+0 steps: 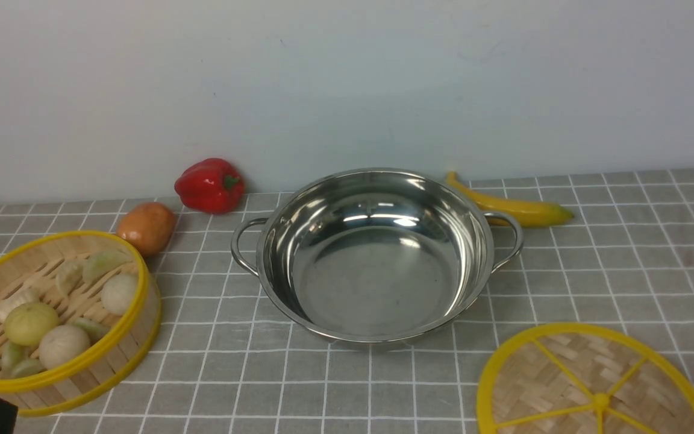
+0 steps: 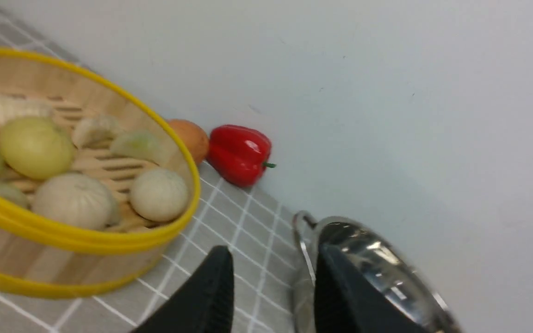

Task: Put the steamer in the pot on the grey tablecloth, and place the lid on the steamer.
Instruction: 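Grasp the rim of the steamer basket holding the buns with the left gripper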

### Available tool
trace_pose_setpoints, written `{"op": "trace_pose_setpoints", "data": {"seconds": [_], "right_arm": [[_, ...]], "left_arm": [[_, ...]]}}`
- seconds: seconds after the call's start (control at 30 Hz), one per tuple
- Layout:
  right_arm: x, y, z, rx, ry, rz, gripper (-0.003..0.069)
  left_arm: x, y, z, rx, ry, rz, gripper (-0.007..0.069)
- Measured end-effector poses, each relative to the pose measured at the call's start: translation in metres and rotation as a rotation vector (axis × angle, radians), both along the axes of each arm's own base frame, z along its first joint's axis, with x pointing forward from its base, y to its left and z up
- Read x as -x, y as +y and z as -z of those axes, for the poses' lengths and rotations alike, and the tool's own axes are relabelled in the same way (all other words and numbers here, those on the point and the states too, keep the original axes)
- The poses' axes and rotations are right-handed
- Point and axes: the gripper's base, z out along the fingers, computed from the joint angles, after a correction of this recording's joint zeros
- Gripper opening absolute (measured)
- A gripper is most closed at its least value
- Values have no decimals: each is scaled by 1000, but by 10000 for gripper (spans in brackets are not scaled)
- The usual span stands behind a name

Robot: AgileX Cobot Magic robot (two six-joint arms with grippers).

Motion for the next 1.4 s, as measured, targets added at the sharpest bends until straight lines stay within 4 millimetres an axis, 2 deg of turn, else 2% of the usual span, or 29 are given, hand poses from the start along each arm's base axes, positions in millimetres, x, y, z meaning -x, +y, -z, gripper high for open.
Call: {"op": "trace_pose_setpoints", "data": {"seconds": [0.13,0.27,0.3,0.33,0.5,0.83,0.9,1.03,1.07,1.17,1.27,1.3,1.4], "right_arm": [[0,0,-3,-60,-25,1,243],[0,-3,-18,-426,-139,10,243],[1,-4,-20,-464,-155,11,243],[1,-6,-25,-587,-196,16,243],[4,-13,-35,-779,-299,30,243],[6,-17,-40,-817,-372,38,243],[8,-19,-45,-816,-434,43,243],[19,-27,-61,-801,-678,55,243],[19,-27,-61,-800,-679,54,243],[25,-31,-67,-785,-788,68,243],[19,-29,-66,-752,-727,82,243],[13,-25,-70,-714,-653,78,243],[-1,-14,-85,-563,-501,42,243]], "left_arm": [[0,0,0,50,-5,1,243],[0,1,-3,48,-30,-15,243],[0,1,-3,48,-33,-17,243],[0,3,-5,47,-57,-32,243],[0,7,-12,42,-138,-83,243],[1,10,-17,42,-187,-114,243],[1,11,-17,42,-192,-117,243],[2,12,-23,11,-221,-128,243],[2,12,-24,4,-225,-128,243],[6,11,-44,-82,-281,-129,243],[8,10,-61,-136,-305,-129,243],[6,9,-71,-165,-292,-120,243],[-2,8,-83,-213,-217,-94,243]]}}
